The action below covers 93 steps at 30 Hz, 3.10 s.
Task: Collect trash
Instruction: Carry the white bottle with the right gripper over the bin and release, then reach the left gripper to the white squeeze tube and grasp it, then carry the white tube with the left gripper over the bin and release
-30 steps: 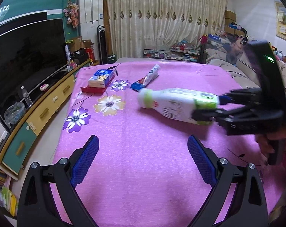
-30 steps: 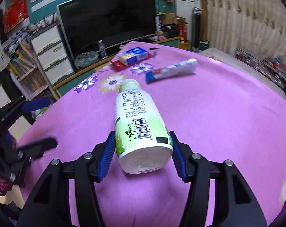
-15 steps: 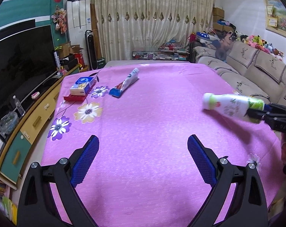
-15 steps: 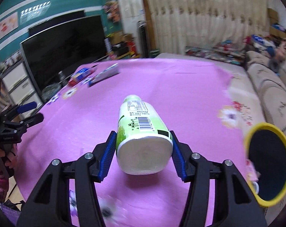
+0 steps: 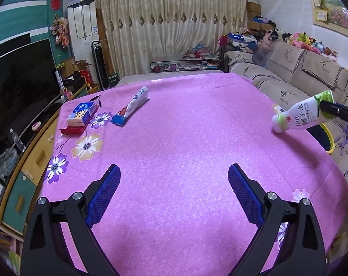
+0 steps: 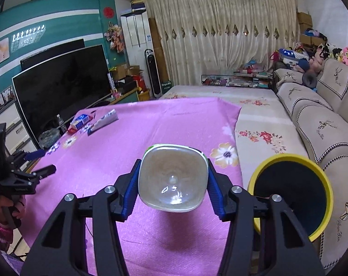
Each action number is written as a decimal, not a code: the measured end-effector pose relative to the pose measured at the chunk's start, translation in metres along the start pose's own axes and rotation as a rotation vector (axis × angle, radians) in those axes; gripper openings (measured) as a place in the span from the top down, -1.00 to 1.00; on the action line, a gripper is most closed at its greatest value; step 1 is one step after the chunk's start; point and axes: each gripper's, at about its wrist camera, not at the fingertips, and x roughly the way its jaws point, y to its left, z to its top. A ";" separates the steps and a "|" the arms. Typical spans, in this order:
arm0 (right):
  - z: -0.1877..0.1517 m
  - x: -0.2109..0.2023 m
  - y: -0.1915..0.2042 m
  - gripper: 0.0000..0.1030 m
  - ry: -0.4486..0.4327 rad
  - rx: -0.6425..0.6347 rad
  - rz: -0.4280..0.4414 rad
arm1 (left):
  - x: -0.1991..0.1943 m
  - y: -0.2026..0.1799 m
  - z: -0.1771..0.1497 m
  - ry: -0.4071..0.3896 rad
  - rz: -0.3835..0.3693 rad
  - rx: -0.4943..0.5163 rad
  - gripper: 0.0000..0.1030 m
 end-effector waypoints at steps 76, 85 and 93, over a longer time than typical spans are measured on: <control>-0.006 0.010 -0.122 -0.62 0.009 0.230 -0.487 | 0.259 0.117 0.146 0.263 0.020 -0.091 0.56; -0.021 -0.021 -0.129 -0.62 -0.010 0.266 -0.497 | 0.208 0.010 0.128 0.227 -0.055 0.026 0.59; -0.041 -0.063 -0.148 -0.62 -0.049 0.319 -0.507 | 0.164 -0.132 0.129 0.188 -0.242 0.163 0.59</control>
